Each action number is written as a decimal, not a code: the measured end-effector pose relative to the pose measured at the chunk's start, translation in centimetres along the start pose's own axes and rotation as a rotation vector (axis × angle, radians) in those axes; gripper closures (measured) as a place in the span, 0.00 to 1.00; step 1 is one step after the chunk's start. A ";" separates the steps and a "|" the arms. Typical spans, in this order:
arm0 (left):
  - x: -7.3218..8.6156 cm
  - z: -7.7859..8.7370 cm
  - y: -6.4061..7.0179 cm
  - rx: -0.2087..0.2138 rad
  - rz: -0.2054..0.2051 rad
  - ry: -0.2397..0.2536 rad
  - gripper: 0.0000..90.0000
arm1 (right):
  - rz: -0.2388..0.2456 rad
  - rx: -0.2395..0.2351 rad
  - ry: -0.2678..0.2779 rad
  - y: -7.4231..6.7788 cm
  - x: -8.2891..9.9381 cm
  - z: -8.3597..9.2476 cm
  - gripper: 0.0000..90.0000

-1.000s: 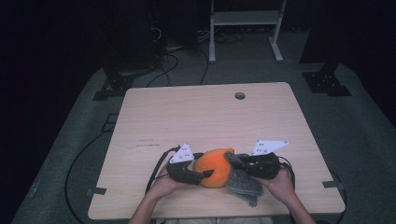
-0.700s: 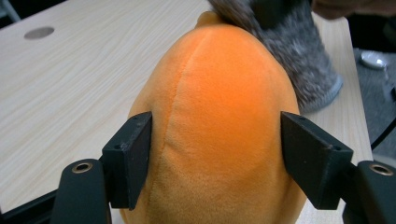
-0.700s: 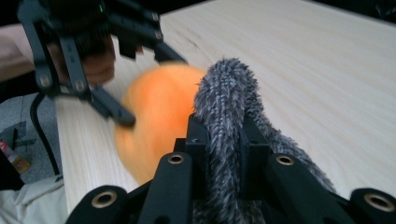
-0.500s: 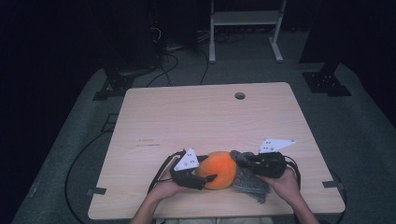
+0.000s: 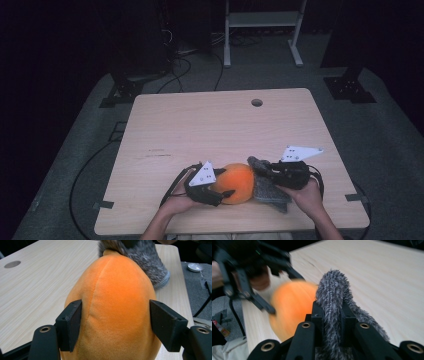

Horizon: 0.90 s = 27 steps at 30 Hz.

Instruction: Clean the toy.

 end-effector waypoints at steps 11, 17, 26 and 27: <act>0.0 0.0 0.1 0.011 0.011 0.003 0.33 | -0.025 -0.002 -0.020 0.1 0.9 0.1 0.85; -0.6 0.9 -0.2 0.127 0.123 0.087 0.22 | 0.018 -0.038 -0.056 -0.7 0.9 -0.8 0.86; 0.0 0.5 -1.0 0.040 0.106 0.021 0.37 | 0.043 -0.051 -0.013 -1.2 0.5 -0.6 0.85; -0.2 0.6 -0.9 0.024 0.084 0.031 0.40 | 0.031 -0.049 -0.016 -0.9 0.6 -0.7 0.85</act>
Point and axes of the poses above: each handheld gripper's, and its own axes: z roughly backward along the jaws, x roughly out of its underside, y roughly to its right, the point moved 7 cm from there along -z, roughly forward along the jaws, and after that the axes turned 2 degrees about -y, right-handed, at the moved point
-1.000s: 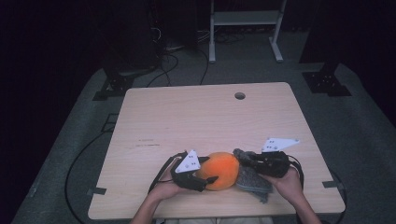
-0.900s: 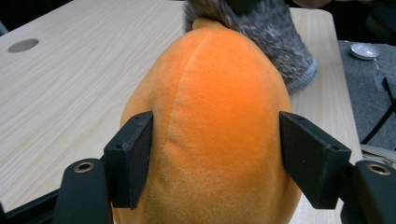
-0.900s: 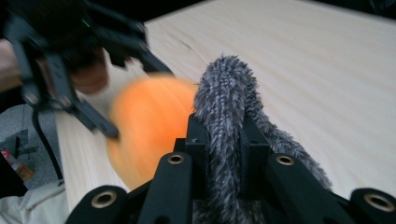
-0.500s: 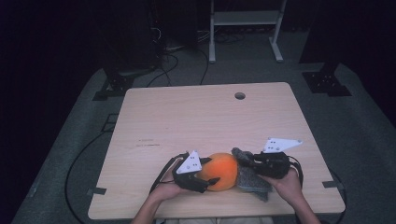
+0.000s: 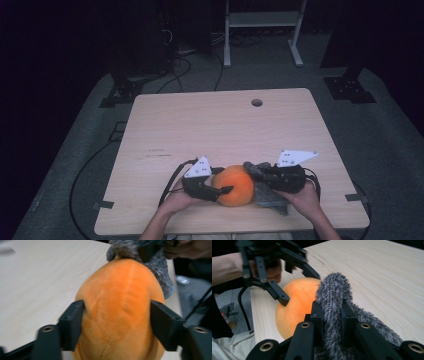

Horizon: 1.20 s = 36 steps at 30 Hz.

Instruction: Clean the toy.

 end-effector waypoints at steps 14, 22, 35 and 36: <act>-0.6 0.2 0.7 0.046 -0.031 0.037 0.33 | -0.059 -0.003 -0.052 1.1 1.1 0.2 0.86; 0.0 -0.7 0.4 0.030 -0.013 0.000 0.33 | -0.006 -0.047 -0.039 -0.1 0.4 0.9 0.86; -0.1 -0.6 1.1 -0.024 -0.131 0.009 0.40 | -0.104 0.035 -0.062 2.7 1.5 1.3 0.86; -0.1 -0.6 1.1 -0.024 -0.131 0.009 0.39 | -0.104 0.035 -0.062 2.7 1.5 1.3 0.86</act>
Point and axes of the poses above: each handheld gripper's, and its own axes: z roughly backward along the jaws, x roughly out of its underside, y roughly to its right, the point moved 7 cm from there along -z, roughly forward along the jaws, and after that the axes turned 2 degrees about -y, right-handed, at the moved point
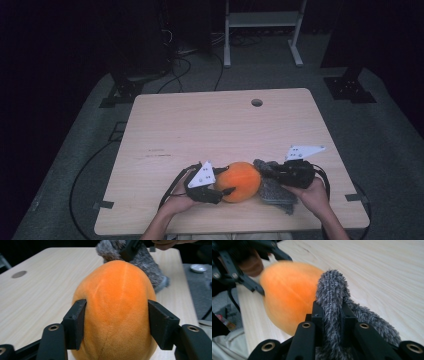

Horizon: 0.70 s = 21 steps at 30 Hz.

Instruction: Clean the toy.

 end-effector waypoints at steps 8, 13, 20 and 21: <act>0.4 0.2 -0.1 0.021 0.018 -0.007 0.38 | 0.000 -0.019 -0.010 -0.1 0.3 -0.7 0.86; 0.8 0.4 -0.2 0.031 0.030 -0.012 0.38 | -0.004 -0.025 0.025 -0.2 0.2 0.3 0.86; 0.8 0.5 -0.7 0.029 0.080 -0.009 0.37 | 0.043 -0.045 0.005 -1.4 0.1 -0.7 0.86; 0.7 0.6 -0.9 0.026 0.100 -0.003 0.37 | 0.017 -0.041 -0.001 -0.9 0.4 -0.8 0.86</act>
Point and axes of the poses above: each handheld gripper's, and its own axes: z roughly backward along the jaws, x roughly out of its underside, y roughly to its right, the point moved 7 cm from there along -z, roughly forward along the jaws, and after that the axes turned 2 degrees about -y, right-handed, at the moved point
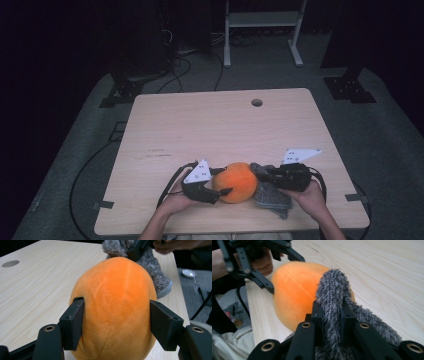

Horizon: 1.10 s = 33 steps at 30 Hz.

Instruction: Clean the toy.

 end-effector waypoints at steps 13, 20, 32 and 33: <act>0.0 -0.7 0.2 0.029 0.048 0.004 0.28 | 0.041 -0.004 0.015 -1.3 -0.8 -0.4 0.86; 0.1 -0.6 0.5 0.038 0.036 0.007 0.27 | 0.085 -0.040 0.039 -2.7 -1.4 -0.8 0.86; -0.2 -0.9 0.7 -0.027 -0.001 -0.001 0.39 | 0.116 -0.016 0.044 -3.0 -1.7 -0.8 0.86; -0.3 -0.8 0.6 -0.026 0.006 0.005 0.39 | 0.110 0.002 0.037 -2.4 -1.5 -0.6 0.86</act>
Point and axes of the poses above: each handheld gripper's, and its own axes: z roughly backward along the jaws, x roughly out of its underside, y roughly to its right, the point moved 7 cm from there along -z, roughly forward along the jaws, and after that the axes turned 2 degrees about -y, right-handed, at the moved point
